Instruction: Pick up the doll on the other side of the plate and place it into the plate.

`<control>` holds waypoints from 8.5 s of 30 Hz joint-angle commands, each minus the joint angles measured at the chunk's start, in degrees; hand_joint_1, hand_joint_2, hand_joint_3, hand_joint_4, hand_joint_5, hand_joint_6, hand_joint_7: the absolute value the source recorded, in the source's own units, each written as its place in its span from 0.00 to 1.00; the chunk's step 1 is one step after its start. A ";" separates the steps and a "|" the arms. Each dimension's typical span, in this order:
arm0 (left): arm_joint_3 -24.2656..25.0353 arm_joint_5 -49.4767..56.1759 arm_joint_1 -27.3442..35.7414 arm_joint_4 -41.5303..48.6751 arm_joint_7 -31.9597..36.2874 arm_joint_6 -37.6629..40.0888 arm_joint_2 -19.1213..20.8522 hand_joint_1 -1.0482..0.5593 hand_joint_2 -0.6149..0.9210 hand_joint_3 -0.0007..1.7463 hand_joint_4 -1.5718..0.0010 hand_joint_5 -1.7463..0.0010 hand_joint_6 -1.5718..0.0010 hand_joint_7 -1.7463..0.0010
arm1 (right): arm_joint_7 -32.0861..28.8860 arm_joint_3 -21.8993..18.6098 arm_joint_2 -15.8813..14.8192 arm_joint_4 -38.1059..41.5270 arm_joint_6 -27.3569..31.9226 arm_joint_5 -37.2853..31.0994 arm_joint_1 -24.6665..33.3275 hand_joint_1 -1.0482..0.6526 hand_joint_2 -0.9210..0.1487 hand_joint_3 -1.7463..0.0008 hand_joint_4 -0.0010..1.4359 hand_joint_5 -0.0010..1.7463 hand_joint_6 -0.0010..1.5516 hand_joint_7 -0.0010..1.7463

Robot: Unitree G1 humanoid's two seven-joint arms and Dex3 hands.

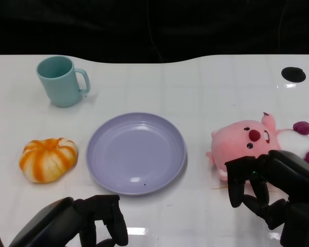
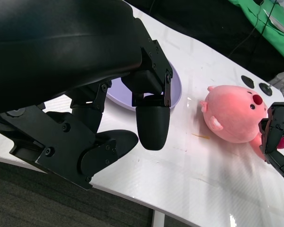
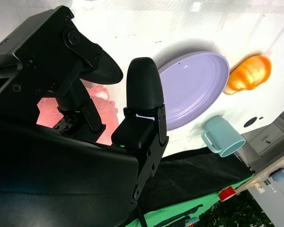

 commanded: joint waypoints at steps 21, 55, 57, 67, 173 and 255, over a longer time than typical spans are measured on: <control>0.16 -0.04 -0.17 0.07 -0.46 0.21 0.67 0.54 0.82 0.56 0.59 0.05 0.60 0.20 | 0.23 -0.12 -1.07 -0.22 0.12 0.09 -0.75 0.55 0.57 0.23 0.64 1.00 0.52 0.82; 0.52 -0.36 -0.50 0.94 -0.53 -0.31 0.92 0.55 0.81 0.58 0.59 0.04 0.60 0.20 | -5.84 -3.90 -1.19 1.34 -12.24 0.62 -3.34 0.33 0.00 0.95 0.19 0.27 0.26 0.00; 0.58 -0.46 -0.49 1.24 -0.46 -0.61 0.94 0.55 0.81 0.58 0.60 0.04 0.60 0.20 | -5.89 -4.27 -1.61 0.90 -11.83 0.14 -3.70 0.31 0.00 0.96 0.15 0.27 0.23 0.00; 0.10 0.93 -0.56 1.10 -0.16 -0.63 1.34 0.55 0.81 0.57 0.59 0.05 0.60 0.20 | -4.54 -5.55 -3.72 -3.87 -4.09 -5.52 -4.68 0.23 0.02 0.99 0.00 0.21 0.09 0.01; -2.99 3.96 0.08 -0.70 0.69 0.18 -0.97 0.55 0.77 0.62 0.56 0.05 0.57 0.20 | -31.99 10.99 17.14 36.21 -1.54 -13.82 -35.81 0.53 0.63 0.13 0.68 1.00 0.48 1.00; -4.38 6.54 -1.63 -1.48 -0.13 3.25 -2.25 0.55 0.77 0.62 0.57 0.05 0.58 0.19 | -3.17 4.22 0.20 5.51 -3.89 -1.94 -13.67 0.43 0.01 0.99 0.53 0.47 0.59 0.13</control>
